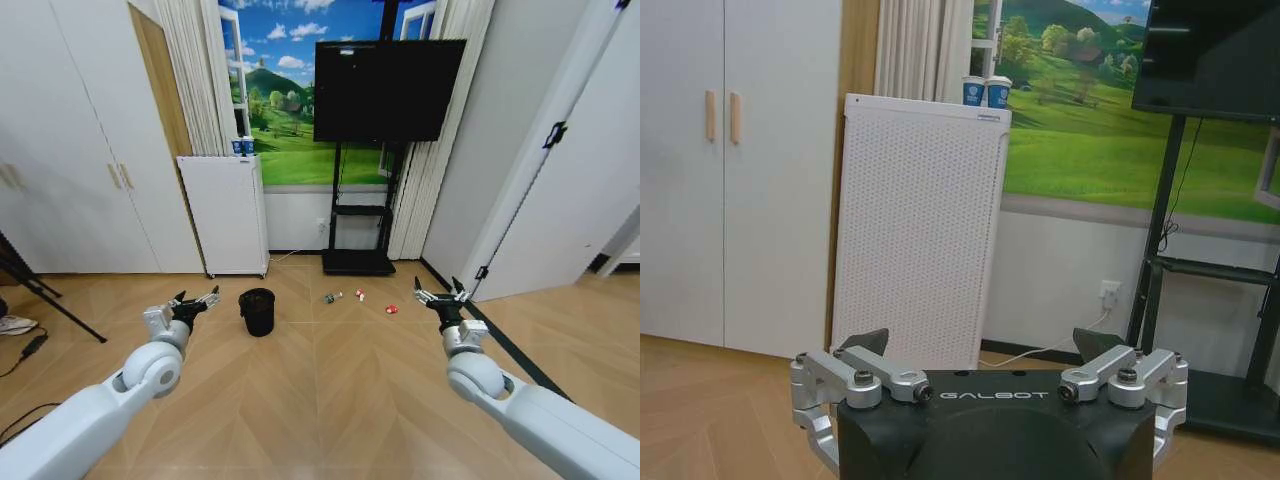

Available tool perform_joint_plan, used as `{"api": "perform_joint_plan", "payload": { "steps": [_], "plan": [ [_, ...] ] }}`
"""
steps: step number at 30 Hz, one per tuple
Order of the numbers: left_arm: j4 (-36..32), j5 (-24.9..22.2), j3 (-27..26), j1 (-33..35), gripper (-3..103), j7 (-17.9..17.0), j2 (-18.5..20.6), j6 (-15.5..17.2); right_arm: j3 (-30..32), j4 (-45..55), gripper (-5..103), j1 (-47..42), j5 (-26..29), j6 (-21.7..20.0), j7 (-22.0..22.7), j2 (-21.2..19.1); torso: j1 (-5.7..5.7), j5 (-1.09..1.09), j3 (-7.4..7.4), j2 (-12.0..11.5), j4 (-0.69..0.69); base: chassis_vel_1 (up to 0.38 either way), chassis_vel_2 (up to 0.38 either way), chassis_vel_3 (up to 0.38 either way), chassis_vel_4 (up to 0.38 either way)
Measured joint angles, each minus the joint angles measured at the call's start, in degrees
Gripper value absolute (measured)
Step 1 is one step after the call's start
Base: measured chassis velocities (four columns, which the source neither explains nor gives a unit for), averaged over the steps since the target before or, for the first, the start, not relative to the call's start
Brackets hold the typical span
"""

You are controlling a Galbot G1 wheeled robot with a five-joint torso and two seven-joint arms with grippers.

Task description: Pick up the trash bin and place the garbage on the floor into it.

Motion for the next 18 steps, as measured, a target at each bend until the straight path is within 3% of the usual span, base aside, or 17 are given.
{"api": "perform_joint_plan", "payload": {
  "steps": [18],
  "plan": [
    [0.0,0.0,0.0,0.1,100,0.0,-0.2,-0.1,0.0,0.2,100,-0.3,-0.2,0.3,-0.6,-0.1,0.0,0.0,0.0,0.0,0.0,0.0,0.0,0.0,0.0]
  ]
}}
